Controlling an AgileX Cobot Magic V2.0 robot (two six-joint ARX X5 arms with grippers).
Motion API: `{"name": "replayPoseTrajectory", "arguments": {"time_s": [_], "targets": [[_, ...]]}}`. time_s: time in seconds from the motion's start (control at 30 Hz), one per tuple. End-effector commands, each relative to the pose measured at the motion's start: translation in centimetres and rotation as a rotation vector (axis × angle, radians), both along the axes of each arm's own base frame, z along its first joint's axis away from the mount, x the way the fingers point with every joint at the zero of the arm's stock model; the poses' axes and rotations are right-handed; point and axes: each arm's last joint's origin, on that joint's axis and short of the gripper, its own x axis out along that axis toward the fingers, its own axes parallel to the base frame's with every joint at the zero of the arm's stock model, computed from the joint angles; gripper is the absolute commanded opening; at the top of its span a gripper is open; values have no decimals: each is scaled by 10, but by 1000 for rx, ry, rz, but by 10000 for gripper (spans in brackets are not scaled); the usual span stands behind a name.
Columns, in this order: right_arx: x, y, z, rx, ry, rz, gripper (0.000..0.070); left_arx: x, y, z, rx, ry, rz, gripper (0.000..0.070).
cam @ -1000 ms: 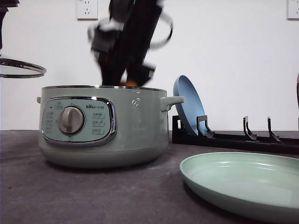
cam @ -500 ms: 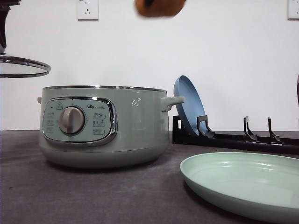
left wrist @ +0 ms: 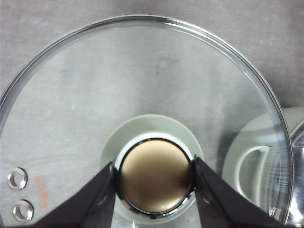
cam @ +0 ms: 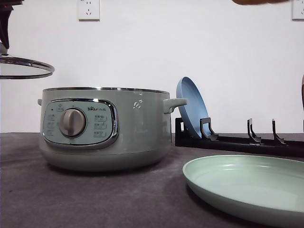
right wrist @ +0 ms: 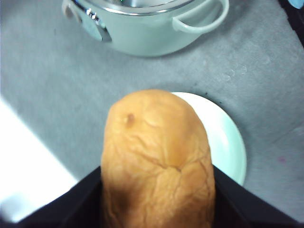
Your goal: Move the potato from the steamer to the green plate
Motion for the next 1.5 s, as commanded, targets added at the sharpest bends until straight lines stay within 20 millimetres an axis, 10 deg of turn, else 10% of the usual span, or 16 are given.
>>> {"name": "replayPoseTrajectory", "arguments": {"time_s": [0.0, 0.6, 1.47], "targets": [[-3, -1, -19, 48, 35, -70, 222, 0, -3, 13, 13, -76, -17, 0], [14, 10, -162, 52, 133, -220, 222, 4, -46, 13, 10, -80, -134, 0], [38, 27, -205, -49, 181, -239, 252, 2, -94, 13, 5, -81, -263, 0]]}}
